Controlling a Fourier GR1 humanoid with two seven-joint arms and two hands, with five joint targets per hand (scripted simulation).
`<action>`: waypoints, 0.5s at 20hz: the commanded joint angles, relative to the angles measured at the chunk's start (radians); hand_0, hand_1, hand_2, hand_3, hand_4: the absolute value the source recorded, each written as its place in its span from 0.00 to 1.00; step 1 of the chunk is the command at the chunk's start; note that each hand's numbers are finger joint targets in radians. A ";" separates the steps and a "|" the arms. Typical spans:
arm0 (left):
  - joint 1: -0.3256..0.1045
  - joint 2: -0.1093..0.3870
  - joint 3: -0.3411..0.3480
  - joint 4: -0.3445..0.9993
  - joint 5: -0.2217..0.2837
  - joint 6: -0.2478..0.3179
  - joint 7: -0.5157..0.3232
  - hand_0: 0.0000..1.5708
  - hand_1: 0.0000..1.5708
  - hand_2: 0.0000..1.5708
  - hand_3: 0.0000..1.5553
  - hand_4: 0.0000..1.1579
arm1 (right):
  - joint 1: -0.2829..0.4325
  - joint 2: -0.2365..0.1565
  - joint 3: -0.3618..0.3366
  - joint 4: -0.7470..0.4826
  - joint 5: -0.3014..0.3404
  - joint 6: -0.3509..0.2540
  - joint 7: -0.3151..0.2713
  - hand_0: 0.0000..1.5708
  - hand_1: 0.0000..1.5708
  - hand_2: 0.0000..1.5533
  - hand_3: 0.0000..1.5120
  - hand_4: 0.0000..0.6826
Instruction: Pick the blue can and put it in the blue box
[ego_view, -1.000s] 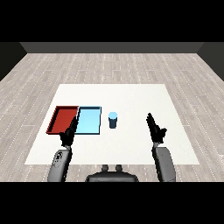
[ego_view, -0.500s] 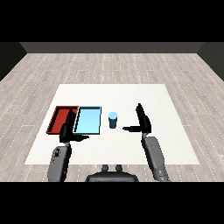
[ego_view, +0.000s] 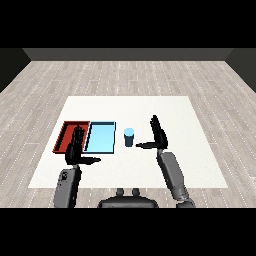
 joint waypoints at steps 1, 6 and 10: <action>0.023 -0.001 0.007 -0.051 0.024 -0.019 0.000 0.00 0.00 0.00 0.00 0.00 | 0.009 -0.009 -0.027 -0.048 -0.026 0.031 0.040 0.00 0.00 0.00 0.00 0.00; 0.027 0.042 0.051 -0.076 0.042 -0.035 0.045 0.00 0.00 0.00 0.00 0.00 | -0.003 -0.010 0.008 0.057 -0.027 0.018 -0.062 0.00 0.00 0.00 0.00 0.00; 0.013 0.013 0.037 -0.013 0.013 -0.032 -0.037 0.00 0.00 0.00 0.00 0.00 | -0.004 0.001 0.043 0.012 -0.060 -0.007 -0.016 0.00 0.00 0.00 0.00 0.00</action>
